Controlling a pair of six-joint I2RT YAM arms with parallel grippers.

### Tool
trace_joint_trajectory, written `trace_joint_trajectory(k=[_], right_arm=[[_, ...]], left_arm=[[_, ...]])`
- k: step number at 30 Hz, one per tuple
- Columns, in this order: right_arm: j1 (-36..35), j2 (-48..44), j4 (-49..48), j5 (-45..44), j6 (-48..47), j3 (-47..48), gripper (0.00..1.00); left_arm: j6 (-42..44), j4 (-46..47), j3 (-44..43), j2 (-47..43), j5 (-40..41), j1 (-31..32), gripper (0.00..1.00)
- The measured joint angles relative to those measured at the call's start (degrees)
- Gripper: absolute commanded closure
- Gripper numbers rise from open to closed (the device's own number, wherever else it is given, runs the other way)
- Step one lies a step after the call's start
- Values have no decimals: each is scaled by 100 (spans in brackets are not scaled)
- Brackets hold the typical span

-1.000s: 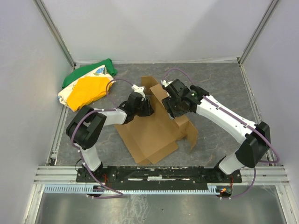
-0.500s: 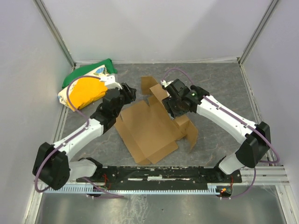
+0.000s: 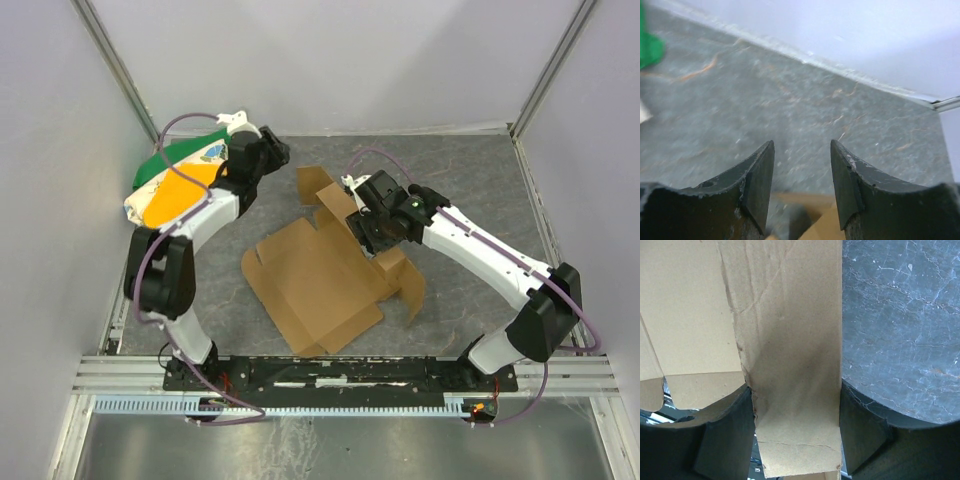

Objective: Fold the paper box

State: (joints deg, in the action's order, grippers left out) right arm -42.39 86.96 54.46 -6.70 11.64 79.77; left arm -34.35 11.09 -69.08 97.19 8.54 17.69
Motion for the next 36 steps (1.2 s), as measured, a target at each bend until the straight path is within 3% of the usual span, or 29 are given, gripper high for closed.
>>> trace_joint_trajectory(k=[9,13,17,21,23,28,36], right_arm=[[0,-2,0,61,-87,0,55],[0,0,2,61,-105,0,55],[0,0,0,66,-107,0,55],[0,0,-7,98,-107,0,55],[0,0,-13,144,-105,0,55],[0,0,-44,225,-105,0,55],[2,4,-46,282,-107,2,55]], left_arm=[[-461,120,-2212,2055,-1296,-442,54],[-671,-212,-2830,2621,-2013,-686,45],[-667,-168,-2046,2203,-2380,-732,38],[-575,295,-98,909,-2544,-682,34],[-479,595,457,411,-2645,-658,33],[-37,1047,634,136,-2813,-507,32],[905,802,437,138,-2684,-280,35]])
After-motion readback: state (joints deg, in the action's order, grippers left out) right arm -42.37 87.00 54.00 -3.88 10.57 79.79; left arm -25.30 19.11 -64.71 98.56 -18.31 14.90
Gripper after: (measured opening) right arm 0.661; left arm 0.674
